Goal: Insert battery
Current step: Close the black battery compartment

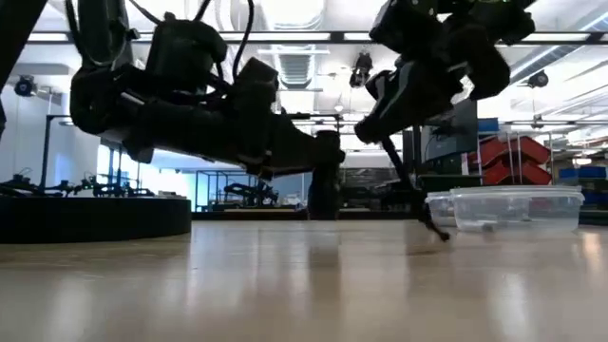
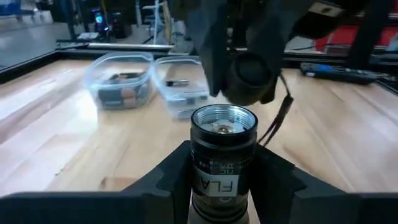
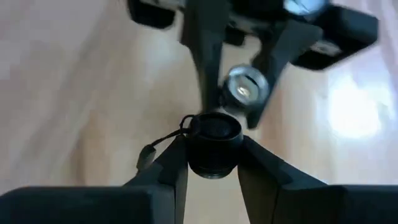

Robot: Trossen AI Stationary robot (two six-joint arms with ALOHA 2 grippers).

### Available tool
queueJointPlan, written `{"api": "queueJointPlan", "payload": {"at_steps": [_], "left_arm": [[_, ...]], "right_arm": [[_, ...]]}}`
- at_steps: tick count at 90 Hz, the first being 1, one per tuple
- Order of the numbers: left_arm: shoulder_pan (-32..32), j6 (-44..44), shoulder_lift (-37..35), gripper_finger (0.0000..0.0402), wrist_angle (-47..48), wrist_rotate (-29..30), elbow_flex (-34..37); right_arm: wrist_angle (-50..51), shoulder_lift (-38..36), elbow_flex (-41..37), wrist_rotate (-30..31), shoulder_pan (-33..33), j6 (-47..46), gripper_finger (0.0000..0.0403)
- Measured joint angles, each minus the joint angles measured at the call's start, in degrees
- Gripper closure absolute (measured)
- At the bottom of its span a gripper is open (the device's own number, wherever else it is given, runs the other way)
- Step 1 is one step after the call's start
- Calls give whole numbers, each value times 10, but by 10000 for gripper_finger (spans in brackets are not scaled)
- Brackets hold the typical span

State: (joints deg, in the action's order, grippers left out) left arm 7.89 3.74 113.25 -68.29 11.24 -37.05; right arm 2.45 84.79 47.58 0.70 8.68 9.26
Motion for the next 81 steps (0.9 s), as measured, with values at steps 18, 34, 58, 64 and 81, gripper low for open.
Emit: {"api": "queueJointPlan", "payload": {"at_steps": [18,34,58,64,81], "left_arm": [[0,-2,10,286,-11,6,0],[2,11,73,292,-87,6,-17],[2,11,114,281,-112,6,-44],[2,13,114,282,-111,6,-44],[3,18,114,291,-110,6,-44]], "right_arm": [[-150,5,-35,-44,9,-13,311],[-214,5,-47,-37,4,-7,311],[-331,6,-114,-22,-8,-34,314],[-365,6,-132,-22,-13,-49,312],[-449,38,-159,-20,-25,-83,312]]}}
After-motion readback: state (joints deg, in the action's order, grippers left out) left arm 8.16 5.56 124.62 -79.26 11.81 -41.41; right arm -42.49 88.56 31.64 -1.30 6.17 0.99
